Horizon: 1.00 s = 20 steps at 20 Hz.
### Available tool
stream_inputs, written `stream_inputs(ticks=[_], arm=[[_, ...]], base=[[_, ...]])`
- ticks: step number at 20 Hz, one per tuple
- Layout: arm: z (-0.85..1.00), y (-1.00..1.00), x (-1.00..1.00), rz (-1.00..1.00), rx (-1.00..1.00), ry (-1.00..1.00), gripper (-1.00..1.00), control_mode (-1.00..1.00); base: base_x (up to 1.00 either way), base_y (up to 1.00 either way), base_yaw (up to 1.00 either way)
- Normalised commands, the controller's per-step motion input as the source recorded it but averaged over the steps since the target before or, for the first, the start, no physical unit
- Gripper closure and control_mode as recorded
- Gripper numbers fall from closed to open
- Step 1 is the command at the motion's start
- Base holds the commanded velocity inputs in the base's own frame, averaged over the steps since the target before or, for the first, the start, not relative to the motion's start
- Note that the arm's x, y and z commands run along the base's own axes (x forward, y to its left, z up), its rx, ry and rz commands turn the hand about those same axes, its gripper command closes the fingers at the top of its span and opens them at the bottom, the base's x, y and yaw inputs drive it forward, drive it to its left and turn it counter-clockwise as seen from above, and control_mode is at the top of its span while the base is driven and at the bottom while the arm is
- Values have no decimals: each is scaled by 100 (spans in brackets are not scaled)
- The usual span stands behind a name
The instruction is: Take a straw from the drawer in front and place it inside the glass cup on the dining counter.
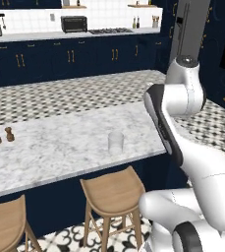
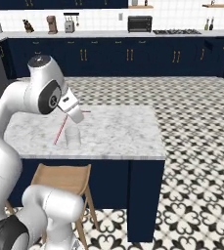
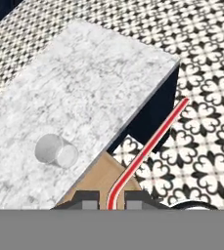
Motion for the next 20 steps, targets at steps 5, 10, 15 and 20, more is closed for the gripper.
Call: stream_inputs(ticks=[5, 10, 15, 20], arm=[[16, 27, 45, 0, -8, -23, 100, -100], [0, 52, 9, 0, -10, -30, 100, -100], [0, 43, 4, 0, -11, -34, 100, -100], [-6, 11, 18, 0, -9, -28, 100, -100]], base=[[0, 0, 0], [0, 0, 0], [0, 0, 0], [0, 0, 0]])
